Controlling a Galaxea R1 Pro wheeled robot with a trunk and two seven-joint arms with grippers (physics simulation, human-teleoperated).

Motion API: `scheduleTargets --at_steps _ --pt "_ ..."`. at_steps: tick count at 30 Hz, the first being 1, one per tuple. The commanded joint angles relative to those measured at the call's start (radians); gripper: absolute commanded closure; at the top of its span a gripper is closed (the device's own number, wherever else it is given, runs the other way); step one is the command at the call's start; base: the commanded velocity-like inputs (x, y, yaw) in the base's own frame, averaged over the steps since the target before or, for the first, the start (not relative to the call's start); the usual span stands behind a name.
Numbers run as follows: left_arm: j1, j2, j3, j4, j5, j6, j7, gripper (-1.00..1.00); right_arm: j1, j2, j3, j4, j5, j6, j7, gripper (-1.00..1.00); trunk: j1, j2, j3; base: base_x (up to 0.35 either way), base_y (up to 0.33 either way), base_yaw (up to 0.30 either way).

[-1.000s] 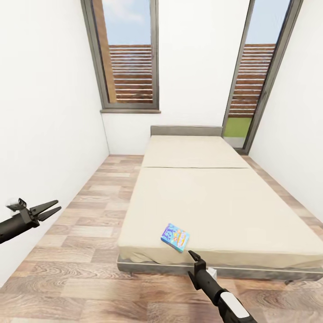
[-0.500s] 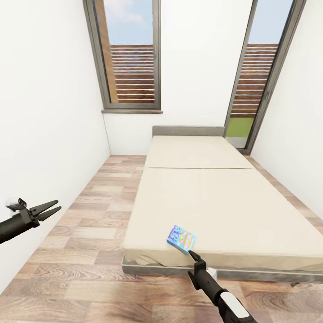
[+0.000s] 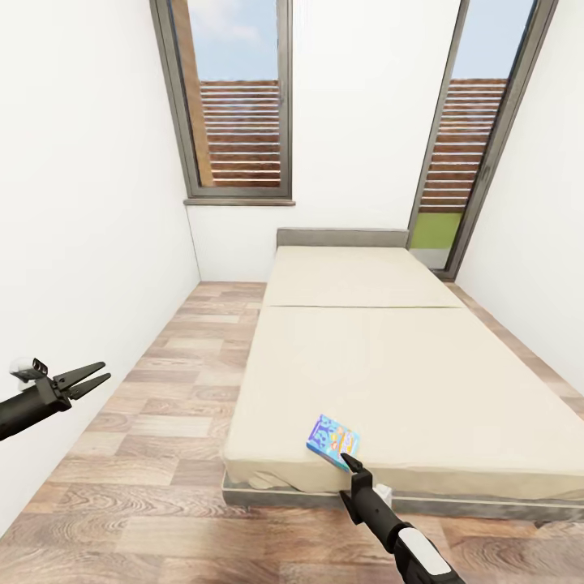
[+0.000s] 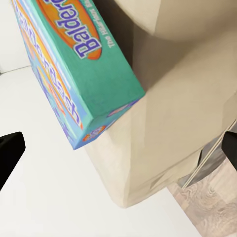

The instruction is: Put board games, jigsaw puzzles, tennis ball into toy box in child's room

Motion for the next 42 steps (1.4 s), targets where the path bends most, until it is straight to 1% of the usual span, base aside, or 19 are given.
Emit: scheduleTargets --at_steps 1,11,19,29,36,42 --pt "-0.001 0.0 0.0 0.0 0.001 0.01 -0.003 -1.0 -0.001 0.001 -0.007 0.0 -0.005 0.009 0.0 -1.0 0.0 0.0 -0.001 0.013 0.006 0.0" --pt "-0.001 0.001 0.001 0.0 0.001 0.011 -0.003 -1.0 -0.001 0.001 -0.007 0.0 -0.005 0.009 0.0 -1.0 0.0 0.0 -0.001 0.003 0.001 0.0" --pt "-0.001 0.0 0.001 0.0 0.001 0.012 -0.004 -1.0 -0.001 0.001 -0.007 0.0 -0.005 0.009 0.0 -1.0 -0.031 0.056 0.024 0.0 0.0 0.0" --pt "-0.001 0.0 0.001 0.0 0.001 0.011 -0.003 -1.0 -0.001 0.001 -0.007 0.0 -0.005 0.009 0.0 -1.0 -0.031 0.056 0.024 0.001 -0.001 0.0" --pt "-0.001 0.0 0.001 0.0 0.001 0.011 -0.003 -1.0 -0.001 0.001 -0.007 0.0 -0.005 0.009 0.0 -1.0 -0.031 0.056 0.024 0.084 -0.136 0.0" --pt "-0.001 0.0 0.001 0.0 0.002 0.01 -0.004 -1.0 -0.001 0.001 -0.007 0.0 -0.005 0.009 0.0 -1.0 -0.031 0.056 0.024 0.019 -0.03 0.0"
